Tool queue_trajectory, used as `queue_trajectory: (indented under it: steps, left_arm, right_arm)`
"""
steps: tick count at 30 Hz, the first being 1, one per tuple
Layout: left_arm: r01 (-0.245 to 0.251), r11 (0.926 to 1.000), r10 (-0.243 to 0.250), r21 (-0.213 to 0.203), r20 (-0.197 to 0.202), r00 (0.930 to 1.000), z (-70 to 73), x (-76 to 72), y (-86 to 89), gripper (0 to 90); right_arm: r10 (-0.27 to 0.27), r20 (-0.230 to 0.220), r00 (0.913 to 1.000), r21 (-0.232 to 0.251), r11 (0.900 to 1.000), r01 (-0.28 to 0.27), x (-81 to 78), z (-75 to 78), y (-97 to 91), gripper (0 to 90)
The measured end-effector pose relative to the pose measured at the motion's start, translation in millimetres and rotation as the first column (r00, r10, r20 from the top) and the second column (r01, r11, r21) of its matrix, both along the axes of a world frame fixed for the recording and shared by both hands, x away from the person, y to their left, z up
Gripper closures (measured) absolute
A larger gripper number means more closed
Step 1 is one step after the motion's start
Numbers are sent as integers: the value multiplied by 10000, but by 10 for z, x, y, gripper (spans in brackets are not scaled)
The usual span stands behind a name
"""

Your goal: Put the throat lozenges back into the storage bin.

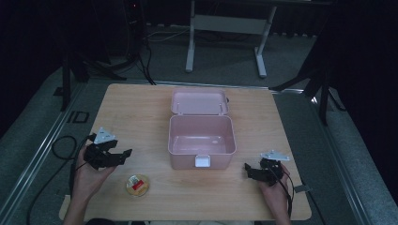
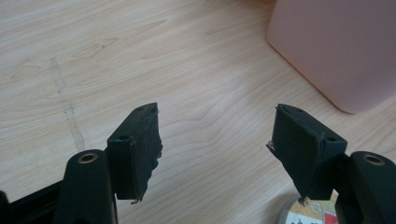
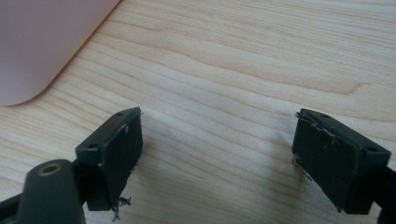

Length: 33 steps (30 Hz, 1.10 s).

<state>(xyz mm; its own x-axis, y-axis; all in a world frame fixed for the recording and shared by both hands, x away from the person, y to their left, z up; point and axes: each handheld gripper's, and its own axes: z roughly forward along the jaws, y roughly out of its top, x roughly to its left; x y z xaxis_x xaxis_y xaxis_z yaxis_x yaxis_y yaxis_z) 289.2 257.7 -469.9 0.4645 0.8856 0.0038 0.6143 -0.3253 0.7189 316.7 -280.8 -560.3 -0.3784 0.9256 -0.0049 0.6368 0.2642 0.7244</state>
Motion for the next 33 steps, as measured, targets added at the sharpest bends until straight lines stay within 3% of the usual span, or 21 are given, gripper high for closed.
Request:
queue_trajectory:
  steps: [7,17,25,33]
  left_arm:
    - [9,9997,-10,231,17,10000,38,-16,-14,314]
    - [651,9963,-631,564,-381,9973,68,-54,-80,312]
    - [886,9902,-834,1081,-519,9952,79,-85,-185,253]
    - [1437,9810,-1314,1302,-988,9864,75,-99,-262,216]
  right_arm:
    - [5,1,10000,-8,10000,-5,0,0,-1,159]
    - [3,13,10000,-5,10000,-3,1,-1,0,160]
    - [3,12,10000,-5,10000,-3,1,-1,-1,160]
    - [4,11,10000,-5,10000,-4,1,-1,0,160]
